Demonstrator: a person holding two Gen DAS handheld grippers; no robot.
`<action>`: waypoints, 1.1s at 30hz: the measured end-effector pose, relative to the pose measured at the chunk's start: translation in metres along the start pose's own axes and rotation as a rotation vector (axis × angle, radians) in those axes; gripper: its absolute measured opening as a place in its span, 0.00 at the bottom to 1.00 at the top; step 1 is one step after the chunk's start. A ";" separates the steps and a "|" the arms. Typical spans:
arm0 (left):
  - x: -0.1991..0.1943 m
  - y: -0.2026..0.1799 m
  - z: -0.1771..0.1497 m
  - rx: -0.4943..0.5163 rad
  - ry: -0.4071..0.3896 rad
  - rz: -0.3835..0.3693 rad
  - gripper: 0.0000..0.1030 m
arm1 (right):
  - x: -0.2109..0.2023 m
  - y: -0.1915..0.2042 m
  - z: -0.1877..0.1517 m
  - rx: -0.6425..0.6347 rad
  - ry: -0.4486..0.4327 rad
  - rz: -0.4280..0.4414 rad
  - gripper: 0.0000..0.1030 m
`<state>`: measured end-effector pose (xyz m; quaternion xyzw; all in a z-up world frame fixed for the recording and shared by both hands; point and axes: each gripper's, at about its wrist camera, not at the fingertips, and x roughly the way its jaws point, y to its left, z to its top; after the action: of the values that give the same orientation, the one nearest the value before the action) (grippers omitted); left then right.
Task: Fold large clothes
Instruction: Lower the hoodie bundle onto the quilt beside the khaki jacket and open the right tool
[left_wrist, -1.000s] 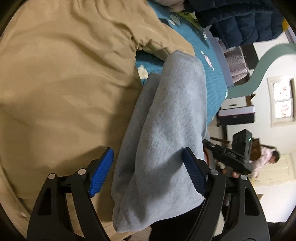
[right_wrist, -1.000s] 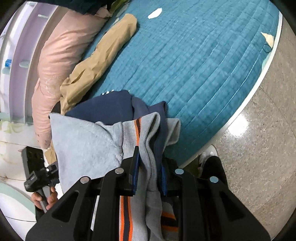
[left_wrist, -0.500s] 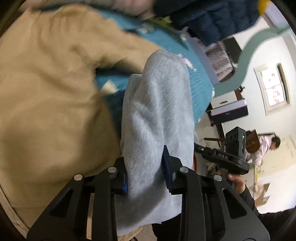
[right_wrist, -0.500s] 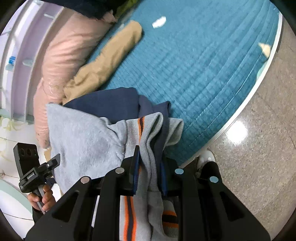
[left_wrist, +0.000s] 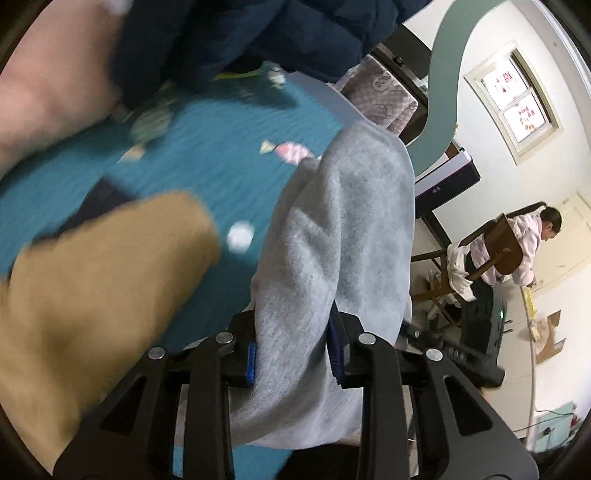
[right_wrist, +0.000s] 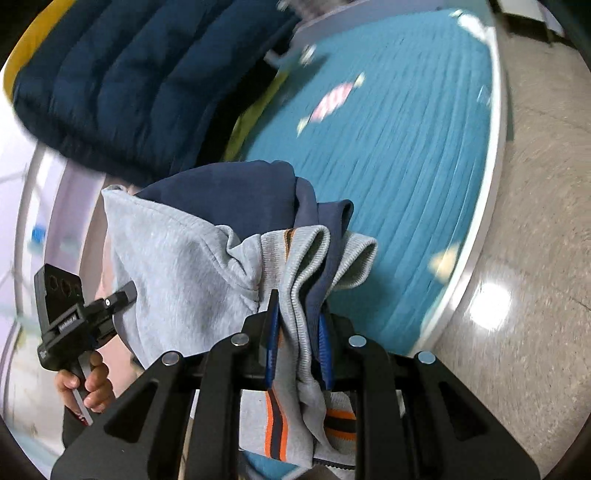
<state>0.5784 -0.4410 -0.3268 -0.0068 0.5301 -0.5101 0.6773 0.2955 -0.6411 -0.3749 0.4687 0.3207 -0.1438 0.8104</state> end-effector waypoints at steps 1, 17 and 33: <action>0.009 -0.004 0.013 0.002 -0.001 0.003 0.27 | 0.001 -0.004 0.006 0.013 -0.021 -0.003 0.17; 0.044 0.038 0.040 -0.067 -0.189 0.246 0.75 | 0.049 -0.066 0.026 0.061 -0.150 -0.230 0.40; -0.066 0.085 -0.113 -0.224 -0.218 0.343 0.79 | 0.094 -0.033 0.036 -0.206 -0.014 -0.285 0.20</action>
<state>0.5603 -0.2938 -0.3760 -0.0469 0.5005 -0.3215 0.8025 0.3628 -0.6821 -0.4458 0.3321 0.3910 -0.2269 0.8279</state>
